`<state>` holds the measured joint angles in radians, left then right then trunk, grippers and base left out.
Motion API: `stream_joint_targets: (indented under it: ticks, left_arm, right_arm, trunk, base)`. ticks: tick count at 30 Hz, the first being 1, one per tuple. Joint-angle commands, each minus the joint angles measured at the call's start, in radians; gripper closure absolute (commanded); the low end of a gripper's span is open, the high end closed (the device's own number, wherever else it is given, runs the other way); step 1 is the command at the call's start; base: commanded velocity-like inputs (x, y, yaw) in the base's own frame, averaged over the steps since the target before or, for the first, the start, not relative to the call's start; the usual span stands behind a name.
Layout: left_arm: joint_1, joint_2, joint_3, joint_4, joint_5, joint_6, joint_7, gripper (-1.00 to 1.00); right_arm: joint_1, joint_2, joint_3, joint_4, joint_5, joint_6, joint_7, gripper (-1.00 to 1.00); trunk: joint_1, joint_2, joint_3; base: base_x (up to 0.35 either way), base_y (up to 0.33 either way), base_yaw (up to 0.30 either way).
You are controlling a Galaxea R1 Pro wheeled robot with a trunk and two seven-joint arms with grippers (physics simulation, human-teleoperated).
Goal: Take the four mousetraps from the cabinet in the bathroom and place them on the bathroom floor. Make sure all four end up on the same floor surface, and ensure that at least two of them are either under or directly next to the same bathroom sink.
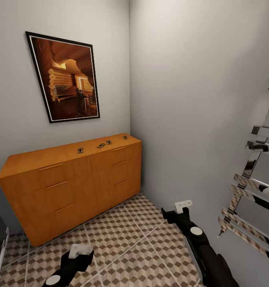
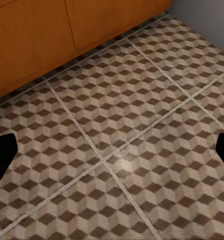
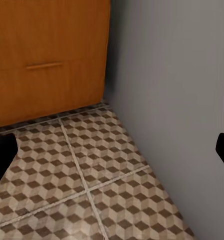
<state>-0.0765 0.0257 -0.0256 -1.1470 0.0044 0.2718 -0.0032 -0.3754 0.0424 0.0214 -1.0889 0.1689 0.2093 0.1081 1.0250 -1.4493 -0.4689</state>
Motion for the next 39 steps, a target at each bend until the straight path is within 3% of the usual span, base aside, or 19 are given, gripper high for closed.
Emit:
stream_joint_targets:
  ticks: [1,15,22,31,39]
  left_arm:
    - [0.000,0.000,-0.002,0.027,0.000,-0.016,0.000,-1.00]
    - [0.000,-0.010,0.003,0.465,-0.003,-0.304,0.005,-1.00]
    - [0.000,-0.007,0.003,0.623,-0.006,-0.441,0.004,-1.00]
    - [-0.001,0.013,0.001,0.740,-0.004,-0.543,0.003,-1.00]
    - [-0.001,0.016,0.001,0.819,-0.005,-0.634,0.003,-1.00]
  right_arm:
    - [0.000,0.001,-0.002,-0.009,0.011,0.007,0.005,-1.00]
    - [0.000,0.003,-0.003,-0.105,0.012,0.037,0.004,-1.00]
    - [0.000,0.008,-0.002,-0.153,0.011,0.069,0.002,-1.00]
    - [0.000,0.027,0.001,-0.182,0.014,0.114,-0.001,-1.00]
    - [0.000,0.029,0.008,-0.185,0.029,0.120,0.003,-1.00]
  trunk:
    - [0.000,-0.001,-0.001]
    - [0.000,-0.001,-0.001]
    - [0.000,-0.001,-0.001]
    - [0.000,-0.001,-0.001]
    - [0.000,-0.001,-0.001]
  base:
    - [0.000,0.000,0.000]
    - [0.000,0.000,0.000]
    - [0.000,0.000,0.000]
    - [0.000,0.000,0.000]
    - [0.000,0.000,0.000]
